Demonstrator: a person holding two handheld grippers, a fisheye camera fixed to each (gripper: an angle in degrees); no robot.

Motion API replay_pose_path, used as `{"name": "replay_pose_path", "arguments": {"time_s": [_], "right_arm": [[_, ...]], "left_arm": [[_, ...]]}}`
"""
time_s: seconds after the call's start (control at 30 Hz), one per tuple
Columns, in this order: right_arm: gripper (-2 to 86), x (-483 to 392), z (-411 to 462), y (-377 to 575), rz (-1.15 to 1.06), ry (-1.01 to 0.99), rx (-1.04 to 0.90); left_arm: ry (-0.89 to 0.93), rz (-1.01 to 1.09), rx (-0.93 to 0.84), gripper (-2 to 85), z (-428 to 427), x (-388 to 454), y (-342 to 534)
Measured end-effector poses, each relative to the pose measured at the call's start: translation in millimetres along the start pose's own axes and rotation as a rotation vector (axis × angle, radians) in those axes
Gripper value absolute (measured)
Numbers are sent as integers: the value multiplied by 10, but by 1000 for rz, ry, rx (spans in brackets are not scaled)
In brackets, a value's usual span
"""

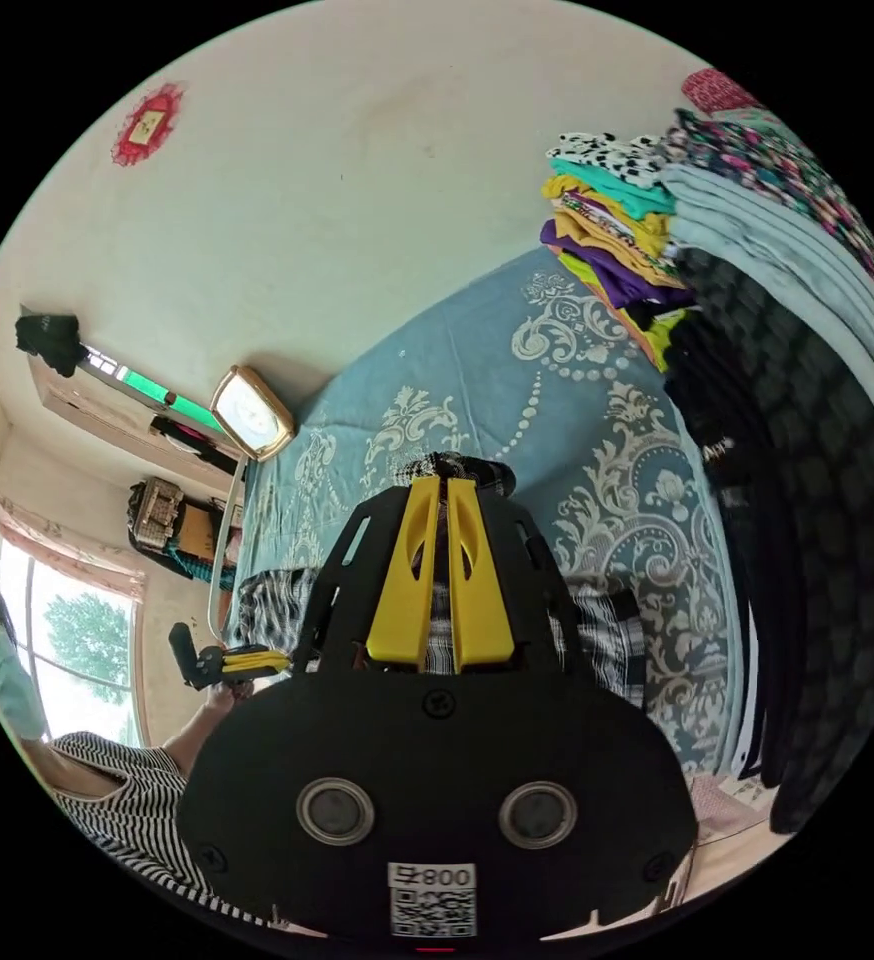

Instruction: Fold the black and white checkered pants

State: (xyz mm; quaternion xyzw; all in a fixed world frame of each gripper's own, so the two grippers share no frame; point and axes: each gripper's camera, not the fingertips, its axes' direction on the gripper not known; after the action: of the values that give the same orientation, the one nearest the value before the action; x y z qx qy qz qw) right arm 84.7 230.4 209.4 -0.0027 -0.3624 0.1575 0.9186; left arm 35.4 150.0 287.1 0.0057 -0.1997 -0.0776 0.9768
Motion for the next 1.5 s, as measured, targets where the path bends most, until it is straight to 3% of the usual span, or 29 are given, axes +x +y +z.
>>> {"name": "replay_pose_path", "arguments": {"time_s": [0.4,0.87,1.1,1.2,1.33,1.5], "right_arm": [[8,1187,-498,1523,283,-11,-45],[12,1657,-541,2243,408,-158,2],[9,1358,-681,2428,296,28,10],[4,880,-667,2394,60,111,-8],[1,385,-213,2250,-190,265,-170],[0,410,-36,2168,-146,367,-213]], "left_arm": [[12,-10,-251,9,698,58,-71],[112,19,-152,12,713,183,-392],[195,127,-122,5,978,395,-867],[235,129,-120,3,1079,435,-998],[270,103,-120,2,1077,415,-987],[243,52,-110,1,834,224,-702]]}}
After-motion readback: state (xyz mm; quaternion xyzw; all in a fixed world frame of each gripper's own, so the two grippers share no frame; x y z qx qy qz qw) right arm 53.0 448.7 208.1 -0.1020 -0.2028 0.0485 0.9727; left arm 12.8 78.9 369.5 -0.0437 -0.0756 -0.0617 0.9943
